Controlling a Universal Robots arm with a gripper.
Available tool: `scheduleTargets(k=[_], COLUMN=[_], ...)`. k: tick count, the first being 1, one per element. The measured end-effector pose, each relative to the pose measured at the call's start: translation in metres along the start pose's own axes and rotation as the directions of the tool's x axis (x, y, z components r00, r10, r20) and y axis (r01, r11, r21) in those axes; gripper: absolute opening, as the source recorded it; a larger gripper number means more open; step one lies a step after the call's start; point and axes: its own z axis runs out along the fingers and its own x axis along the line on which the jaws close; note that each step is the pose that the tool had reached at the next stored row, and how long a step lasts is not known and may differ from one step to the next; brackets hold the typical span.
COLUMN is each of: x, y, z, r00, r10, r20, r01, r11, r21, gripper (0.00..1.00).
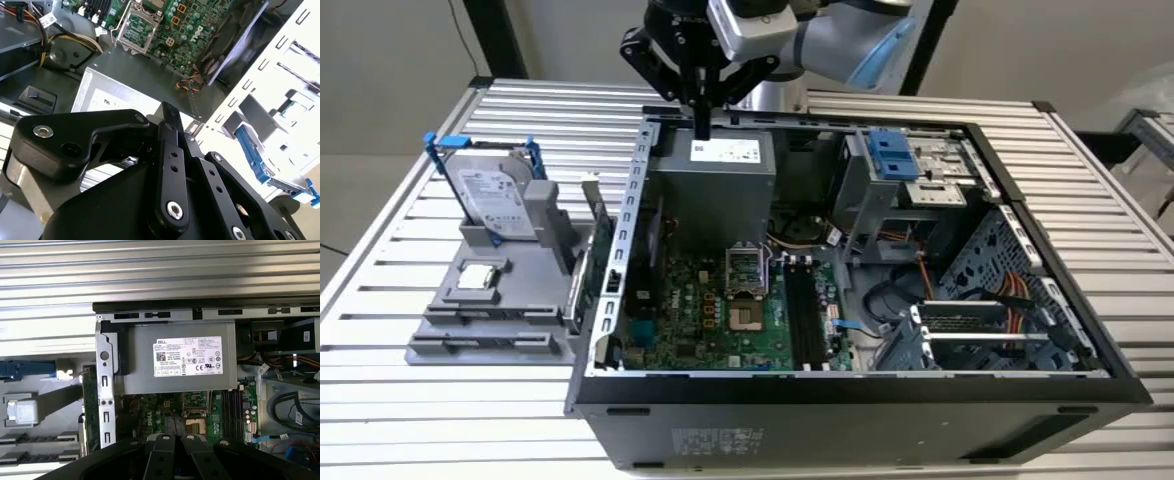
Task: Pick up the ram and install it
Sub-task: 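Reach for the ram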
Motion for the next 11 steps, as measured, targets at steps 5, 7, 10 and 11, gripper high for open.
scheduleTargets(k=[5,7,10,11], x=[0.0025,0.0033,0.0044,0.0047], y=[-0.0002,-0.0002,-0.0003,-0.0003], z=[0.0,-0.0001,-0.0001,-0.0001], r00=[1.0,1.0,1.0,1.0], r10=[0.0,0.0,0.0,0.0], r20=[0.0,-0.0001,-0.0001,-0.0002], r01=[0.0,0.0,0.0,0.0], r11=[1.0,1.0,1.0,1.0], r21=[0.0,0.0,0.0,0.0], gripper=[0.0,0.0,0.0,0.0])
